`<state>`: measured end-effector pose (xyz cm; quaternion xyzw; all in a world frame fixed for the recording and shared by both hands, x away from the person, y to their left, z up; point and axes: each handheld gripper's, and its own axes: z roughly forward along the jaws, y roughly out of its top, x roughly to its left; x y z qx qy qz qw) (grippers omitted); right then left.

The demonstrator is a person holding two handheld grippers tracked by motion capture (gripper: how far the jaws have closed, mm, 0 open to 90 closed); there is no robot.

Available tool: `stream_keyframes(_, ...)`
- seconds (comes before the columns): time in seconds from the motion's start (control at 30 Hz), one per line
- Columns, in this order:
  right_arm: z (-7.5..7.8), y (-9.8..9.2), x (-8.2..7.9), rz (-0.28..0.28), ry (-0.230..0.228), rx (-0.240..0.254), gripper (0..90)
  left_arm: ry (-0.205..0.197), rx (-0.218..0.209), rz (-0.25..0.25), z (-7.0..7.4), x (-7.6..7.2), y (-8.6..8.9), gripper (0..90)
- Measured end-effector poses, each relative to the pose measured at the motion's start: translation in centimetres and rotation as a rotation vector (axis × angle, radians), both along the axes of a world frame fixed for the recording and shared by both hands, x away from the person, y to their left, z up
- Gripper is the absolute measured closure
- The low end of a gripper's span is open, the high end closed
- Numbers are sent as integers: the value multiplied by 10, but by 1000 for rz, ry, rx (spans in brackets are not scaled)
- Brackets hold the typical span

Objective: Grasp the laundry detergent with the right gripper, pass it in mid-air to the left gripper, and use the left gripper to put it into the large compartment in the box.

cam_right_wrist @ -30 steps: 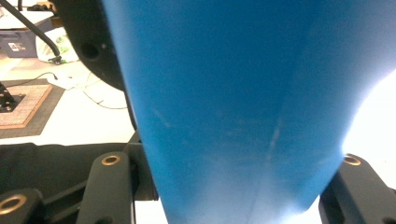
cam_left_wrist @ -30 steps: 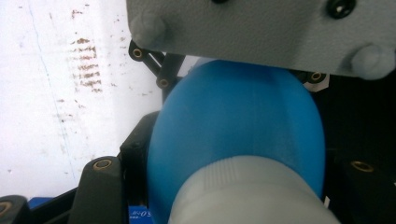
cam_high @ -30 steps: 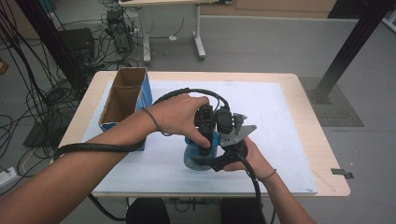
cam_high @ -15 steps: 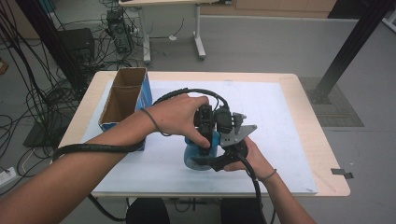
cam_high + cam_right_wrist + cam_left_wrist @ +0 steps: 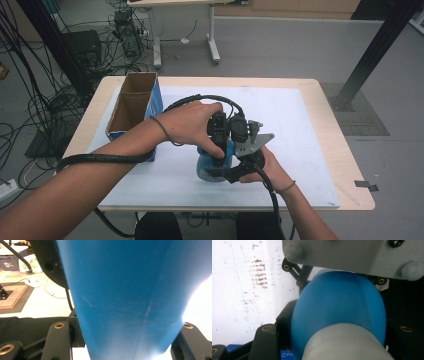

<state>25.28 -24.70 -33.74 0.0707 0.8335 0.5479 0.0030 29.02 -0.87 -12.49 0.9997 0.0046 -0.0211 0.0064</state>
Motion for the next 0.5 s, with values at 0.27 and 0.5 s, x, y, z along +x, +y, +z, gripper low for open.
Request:
stream_keyframes(0.27,0,1,1,4,1,-6,424,3,-1,3,-1,1,1,381)
stream_keyframes(0.5,0,3,1,2,-5,-3,424,0,-2,4,-1,0,4,381)
